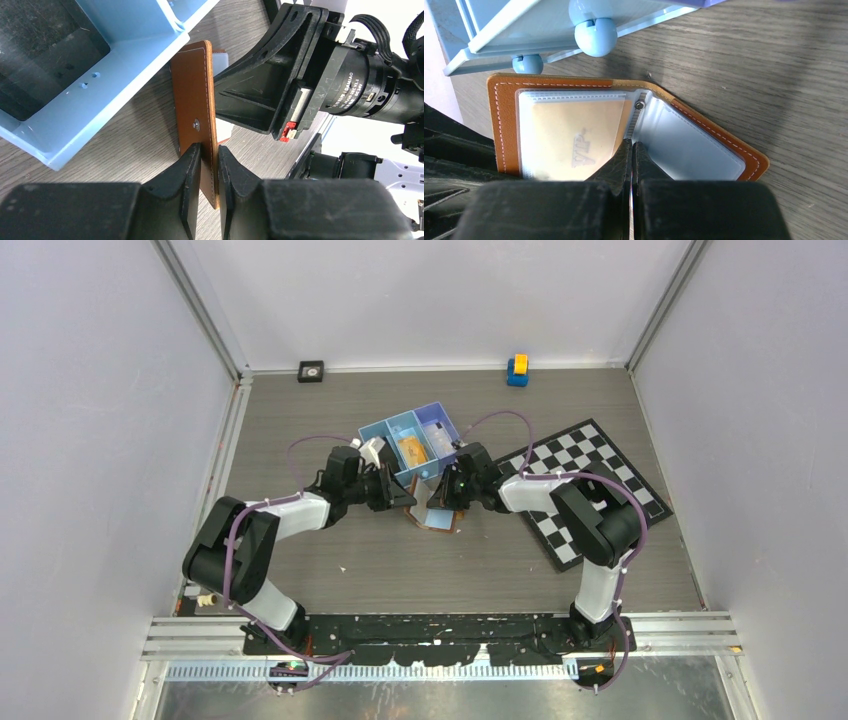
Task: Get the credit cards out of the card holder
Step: Pick up the card holder from the center of the board.
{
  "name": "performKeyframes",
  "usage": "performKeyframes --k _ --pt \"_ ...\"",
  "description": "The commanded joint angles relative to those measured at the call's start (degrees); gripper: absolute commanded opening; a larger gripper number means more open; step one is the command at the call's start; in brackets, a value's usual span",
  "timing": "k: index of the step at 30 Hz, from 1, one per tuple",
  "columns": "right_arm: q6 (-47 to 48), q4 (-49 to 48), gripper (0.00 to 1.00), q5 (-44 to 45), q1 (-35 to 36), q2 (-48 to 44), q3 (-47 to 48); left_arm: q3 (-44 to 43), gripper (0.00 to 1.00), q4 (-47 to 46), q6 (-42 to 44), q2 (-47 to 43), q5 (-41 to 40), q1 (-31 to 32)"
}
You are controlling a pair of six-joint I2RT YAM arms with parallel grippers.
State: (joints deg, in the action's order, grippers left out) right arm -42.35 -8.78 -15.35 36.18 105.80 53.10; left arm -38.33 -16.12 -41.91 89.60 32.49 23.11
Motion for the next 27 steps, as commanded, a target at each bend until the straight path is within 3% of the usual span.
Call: performKeyframes --k 1,12,22,27 --pt "0.79 0.29 0.00 0.50 0.24 0.79 1.91 0.35 0.19 -3.66 -0.78 -1.75 2.38 -0.26" --pt "0.78 0.60 0.00 0.15 0.43 1.25 2.27 0.18 0.22 -5.57 -1.77 -0.42 4.55 -0.25" --pt "0.95 0.87 0.00 0.15 0.52 1.34 2.47 -0.64 0.18 -3.60 -1.09 0.41 3.64 -0.16" --pt "0.95 0.95 0.01 0.15 0.59 1.35 2.53 -1.07 0.09 -2.95 -0.82 0.73 3.38 -0.09"
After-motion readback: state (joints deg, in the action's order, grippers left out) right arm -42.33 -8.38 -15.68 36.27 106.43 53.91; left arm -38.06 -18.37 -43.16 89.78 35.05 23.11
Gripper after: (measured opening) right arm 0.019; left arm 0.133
